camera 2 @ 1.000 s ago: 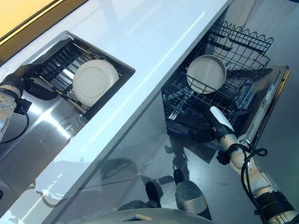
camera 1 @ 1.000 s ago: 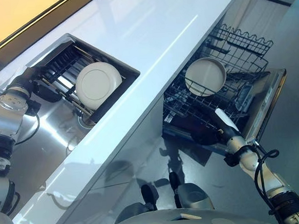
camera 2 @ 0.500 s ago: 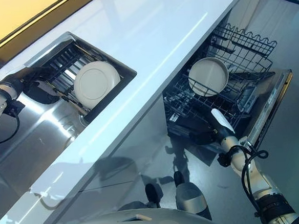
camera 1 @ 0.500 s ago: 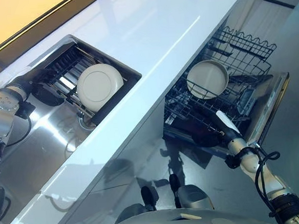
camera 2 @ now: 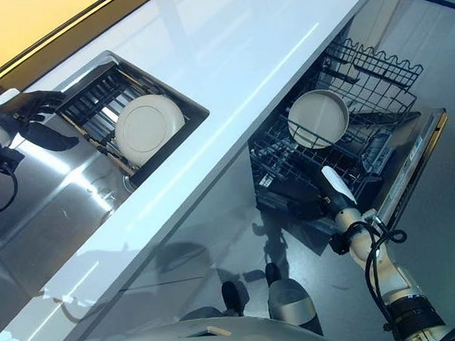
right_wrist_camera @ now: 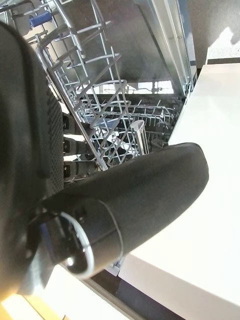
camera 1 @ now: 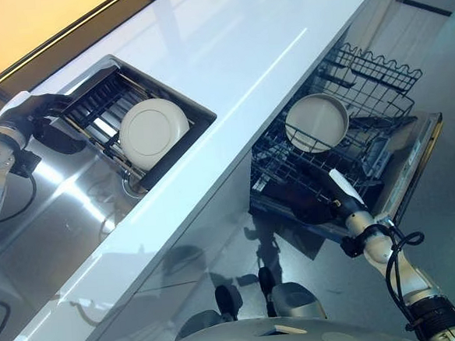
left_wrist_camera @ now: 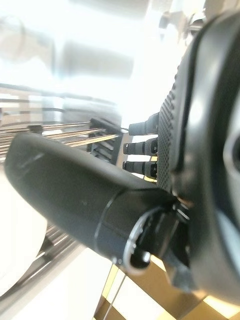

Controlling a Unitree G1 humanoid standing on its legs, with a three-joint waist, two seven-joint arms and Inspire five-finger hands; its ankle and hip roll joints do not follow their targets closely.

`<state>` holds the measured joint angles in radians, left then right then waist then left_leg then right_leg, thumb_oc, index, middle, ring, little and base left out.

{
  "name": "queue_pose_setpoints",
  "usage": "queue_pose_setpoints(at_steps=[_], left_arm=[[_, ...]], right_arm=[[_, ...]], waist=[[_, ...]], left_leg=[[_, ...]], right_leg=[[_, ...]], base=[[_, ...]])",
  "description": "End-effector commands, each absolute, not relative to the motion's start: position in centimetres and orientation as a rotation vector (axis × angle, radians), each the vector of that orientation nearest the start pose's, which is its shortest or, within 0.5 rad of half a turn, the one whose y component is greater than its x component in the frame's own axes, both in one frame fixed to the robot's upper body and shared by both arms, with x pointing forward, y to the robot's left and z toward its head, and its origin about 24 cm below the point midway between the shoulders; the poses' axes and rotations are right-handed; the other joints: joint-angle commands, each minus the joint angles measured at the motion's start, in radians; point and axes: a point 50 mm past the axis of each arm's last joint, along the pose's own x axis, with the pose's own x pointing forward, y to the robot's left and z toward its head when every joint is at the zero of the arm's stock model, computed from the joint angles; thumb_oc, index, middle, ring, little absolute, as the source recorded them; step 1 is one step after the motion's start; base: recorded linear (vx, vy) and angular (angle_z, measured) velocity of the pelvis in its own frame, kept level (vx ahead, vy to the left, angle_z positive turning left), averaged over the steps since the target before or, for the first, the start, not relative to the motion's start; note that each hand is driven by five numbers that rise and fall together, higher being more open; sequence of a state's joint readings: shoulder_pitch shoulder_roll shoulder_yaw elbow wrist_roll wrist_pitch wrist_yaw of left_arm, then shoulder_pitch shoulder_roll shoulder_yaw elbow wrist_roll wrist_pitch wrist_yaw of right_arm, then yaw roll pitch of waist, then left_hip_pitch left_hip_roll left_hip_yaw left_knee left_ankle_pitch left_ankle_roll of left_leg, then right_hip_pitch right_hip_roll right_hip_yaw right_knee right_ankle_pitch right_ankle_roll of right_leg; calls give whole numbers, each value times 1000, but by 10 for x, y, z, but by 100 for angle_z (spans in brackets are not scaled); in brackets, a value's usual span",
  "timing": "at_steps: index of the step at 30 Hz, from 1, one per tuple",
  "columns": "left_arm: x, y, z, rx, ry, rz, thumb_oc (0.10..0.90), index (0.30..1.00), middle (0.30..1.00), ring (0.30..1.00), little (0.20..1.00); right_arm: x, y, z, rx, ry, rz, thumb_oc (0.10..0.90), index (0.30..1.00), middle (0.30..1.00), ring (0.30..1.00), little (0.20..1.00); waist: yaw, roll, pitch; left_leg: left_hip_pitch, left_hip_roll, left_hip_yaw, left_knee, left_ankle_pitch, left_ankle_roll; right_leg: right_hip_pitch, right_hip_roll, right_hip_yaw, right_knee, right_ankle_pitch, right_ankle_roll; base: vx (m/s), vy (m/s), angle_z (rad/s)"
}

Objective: Pick up plates and place into dishwasher.

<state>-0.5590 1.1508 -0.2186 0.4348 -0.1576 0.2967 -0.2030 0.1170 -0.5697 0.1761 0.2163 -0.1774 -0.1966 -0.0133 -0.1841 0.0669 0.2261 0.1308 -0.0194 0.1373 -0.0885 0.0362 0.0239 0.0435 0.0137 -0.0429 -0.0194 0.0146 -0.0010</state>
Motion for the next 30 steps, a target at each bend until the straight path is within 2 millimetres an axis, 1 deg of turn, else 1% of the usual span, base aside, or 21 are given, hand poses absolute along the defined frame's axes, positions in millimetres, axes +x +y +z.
queue_pose_setpoints(at_steps=[1, 5, 8, 9, 11, 14, 17, 23, 25, 26, 30], left_arm=[[296, 378, 289, 980, 5, 392, 800, 900, 900, 900, 900], [292, 382, 293, 990, -8, 424, 800, 900, 900, 900, 900], [289, 380, 299, 966, -66, 441, 800, 900, 900, 900, 900], [289, 378, 302, 956, -90, 443, 800, 900, 900, 900, 900], [292, 368, 308, 872, -166, 415, 800, 900, 900, 900, 900], [297, 356, 310, 776, -221, 370, 800, 900, 900, 900, 900], [306, 343, 301, 683, -245, 308, 800, 900, 900, 900, 900], [320, 326, 280, 561, -229, 233, 800, 900, 900, 900, 900], [325, 322, 272, 539, -212, 212, 800, 900, 900, 900, 900], [328, 319, 264, 528, -189, 199, 800, 900, 900, 900, 900], [336, 314, 247, 542, -133, 174, 800, 900, 900, 900, 900]], right_arm=[[170, -237, -41, -697, 410, 309, 800, 900, 900, 900, 900], [169, -237, -41, -692, 409, 302, 800, 900, 900, 900, 900], [168, -237, -42, -691, 415, 302, 800, 900, 900, 900, 900], [168, -236, -43, -691, 416, 303, 800, 900, 900, 900, 900], [167, -234, -46, -690, 418, 308, 800, 900, 900, 900, 900], [167, -232, -48, -691, 419, 320, 800, 900, 900, 900, 900], [167, -228, -50, -685, 419, 316, 800, 900, 900, 900, 900], [166, -227, -52, -677, 424, 321, 800, 900, 900, 900, 900], [166, -226, -53, -676, 426, 326, 800, 900, 900, 900, 900], [166, -225, -54, -678, 427, 330, 800, 900, 900, 900, 900], [167, -226, -53, -687, 423, 330, 800, 900, 900, 900, 900]], waist=[[-5, 33, -79], [-4, 34, -77], [0, 34, -78], [0, 34, -78], [1, 33, -81], [0, 34, -84], [-4, 32, -83], [-22, 34, -72], [-26, 35, -68], [-31, 36, -63], [-45, 41, -51]], left_leg=[[-15, -61, 18, 67, -114, -7], [-15, -59, 20, 70, -117, -7], [-12, -58, 19, 71, -117, -9], [-11, -57, 19, 70, -117, -9], [-8, -57, 16, 65, -116, -10], [-6, -56, 16, 62, -114, -11], [-5, -56, 18, 60, -114, -11], [-6, -54, 23, 57, -112, -10], [-8, -54, 26, 60, -114, -9], [-11, -54, 28, 63, -114, -9], [-23, -54, 34, 71, -113, -8]], right_leg=[[-6, -16, -21, 101, -112, 110], [-6, -16, -21, 100, -112, 110], [-1, -17, -27, 99, -112, 109], [1, -18, -28, 98, -112, 109], [4, -17, -30, 98, -114, 107], [4, -16, -32, 100, -116, 107], [-1, -16, -30, 107, -118, 107], [-14, -12, -20, 119, -121, 105], [-18, -12, -19, 123, -122, 105], [-22, -11, -16, 126, -122, 104], [-38, -11, -9, 136, -124, 101]], base=[[0, 0, 0], [0, 0, 0], [0, 0, 0], [0, 0, 0], [0, 0, 0], [0, 0, 0], [10, -8, 0], [0, 0, 0], [0, 0, 0], [0, 0, 0], [12, -4, -2]])
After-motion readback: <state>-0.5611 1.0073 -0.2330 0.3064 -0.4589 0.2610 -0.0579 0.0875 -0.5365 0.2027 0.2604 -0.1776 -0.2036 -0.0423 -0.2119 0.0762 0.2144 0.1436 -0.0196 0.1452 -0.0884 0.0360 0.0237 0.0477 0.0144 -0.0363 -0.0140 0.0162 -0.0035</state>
